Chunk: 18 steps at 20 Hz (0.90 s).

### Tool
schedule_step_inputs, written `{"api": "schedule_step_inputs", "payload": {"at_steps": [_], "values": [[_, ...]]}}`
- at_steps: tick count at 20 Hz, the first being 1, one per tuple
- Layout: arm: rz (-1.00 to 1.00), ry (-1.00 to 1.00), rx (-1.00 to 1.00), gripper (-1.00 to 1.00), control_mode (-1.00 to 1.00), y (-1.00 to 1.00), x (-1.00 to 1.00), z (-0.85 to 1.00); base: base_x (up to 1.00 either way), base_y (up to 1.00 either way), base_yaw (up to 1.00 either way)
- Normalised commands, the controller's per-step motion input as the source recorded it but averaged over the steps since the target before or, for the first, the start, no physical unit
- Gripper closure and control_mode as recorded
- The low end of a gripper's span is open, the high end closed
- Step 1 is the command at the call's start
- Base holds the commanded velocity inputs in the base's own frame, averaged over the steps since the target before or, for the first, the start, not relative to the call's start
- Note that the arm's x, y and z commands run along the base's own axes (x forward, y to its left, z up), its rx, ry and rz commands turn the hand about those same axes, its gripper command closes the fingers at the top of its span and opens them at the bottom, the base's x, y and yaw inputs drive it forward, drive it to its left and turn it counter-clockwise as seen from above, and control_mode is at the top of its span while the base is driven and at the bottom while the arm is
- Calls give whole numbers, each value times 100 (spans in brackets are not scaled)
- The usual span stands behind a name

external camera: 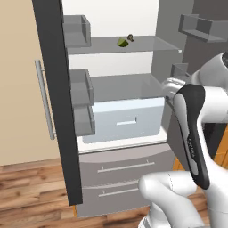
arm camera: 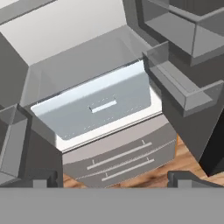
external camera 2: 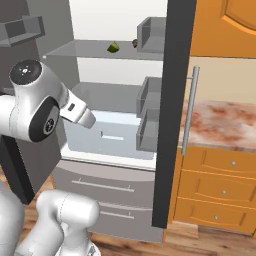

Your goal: Take the lemon wedge from the fridge and place it on the plate with fish on the dining counter.

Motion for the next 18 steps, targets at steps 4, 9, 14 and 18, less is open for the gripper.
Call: {"api": "schedule_step_inputs", "payload": {"at_steps": [4,9,14,18], "values": [[0,0,0,-100,100,0,0,0,27,0,0],[0,0,0,-100,100,0,0,0,77,0,0],[0,0,0,-100,100,0,0,0,98,0,0],[0,0,0,-100,100,0,0,0,92,0,0]]}}
